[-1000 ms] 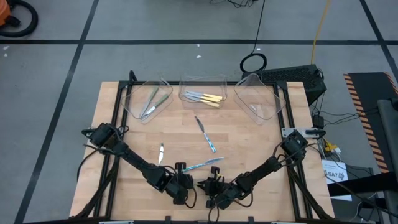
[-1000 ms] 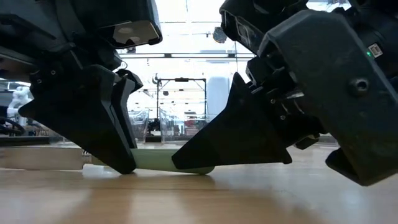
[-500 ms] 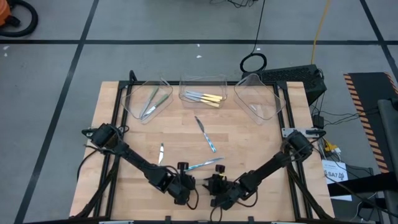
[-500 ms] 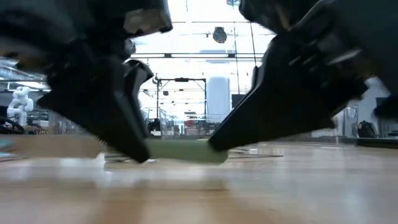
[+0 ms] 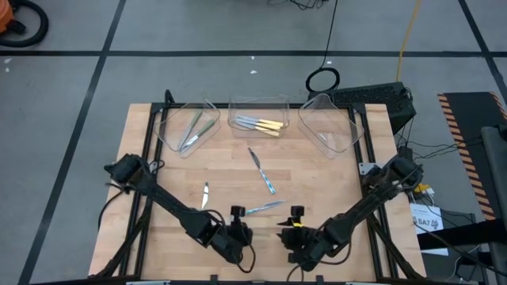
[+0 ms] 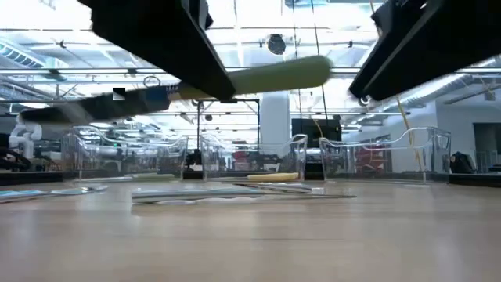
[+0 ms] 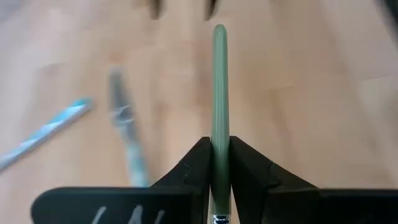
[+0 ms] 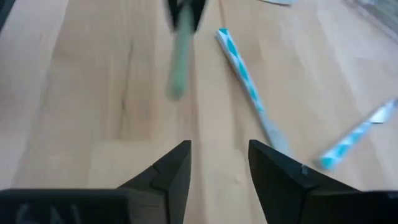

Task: Sort silverware by color (type)
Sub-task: Put the green table knife into the left transparent bin

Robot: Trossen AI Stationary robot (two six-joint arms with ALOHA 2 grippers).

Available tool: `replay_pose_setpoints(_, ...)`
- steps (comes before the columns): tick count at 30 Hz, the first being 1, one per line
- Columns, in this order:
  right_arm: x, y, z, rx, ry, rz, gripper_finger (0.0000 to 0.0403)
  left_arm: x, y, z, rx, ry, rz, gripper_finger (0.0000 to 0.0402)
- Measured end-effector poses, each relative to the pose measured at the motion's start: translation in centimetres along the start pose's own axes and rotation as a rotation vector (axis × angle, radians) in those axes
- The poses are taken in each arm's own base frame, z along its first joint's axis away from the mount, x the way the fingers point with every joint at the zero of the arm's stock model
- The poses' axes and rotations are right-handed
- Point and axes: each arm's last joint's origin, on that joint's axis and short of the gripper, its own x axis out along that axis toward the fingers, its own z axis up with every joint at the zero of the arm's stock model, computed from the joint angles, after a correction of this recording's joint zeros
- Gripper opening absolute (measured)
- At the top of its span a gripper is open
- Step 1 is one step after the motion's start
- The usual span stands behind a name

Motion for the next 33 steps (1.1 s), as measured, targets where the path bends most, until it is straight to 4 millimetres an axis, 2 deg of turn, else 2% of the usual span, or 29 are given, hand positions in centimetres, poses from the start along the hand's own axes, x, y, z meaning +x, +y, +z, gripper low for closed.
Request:
replay_pose_setpoints(6, -2.0, -0.4, -0.1, -0.05, 0.018, 0.004, 0.0155, -3.8, 2.4, 1.4, -0.048, -0.063, 0.129, 0.0048)
replay_pose_setpoints(13, -1.6, -0.3, -0.7, -0.128, 0.041, -0.006, 0.0155, -8.5, 6.3, 3.7, -0.094, -0.188, 0.174, 0.0049)
replay_pose_setpoints(17, -1.4, -0.4, -1.3, -0.141, 0.053, -0.013, 0.0155, -10.5, 9.1, 4.0, -0.115, -0.206, 0.24, 0.0049)
replay_pose_setpoints(25, -0.7, -0.7, -2.8, -0.155, 0.065, -0.026, 0.0155, -12.6, 15.0, 2.8, -0.17, -0.091, 0.453, 0.0049)
replay_pose_setpoints(33, -0.3, -1.1, -3.5, -0.155, 0.066, -0.059, 0.0155, -12.8, 19.6, 1.4, -0.229, 0.041, 0.57, 0.0049)
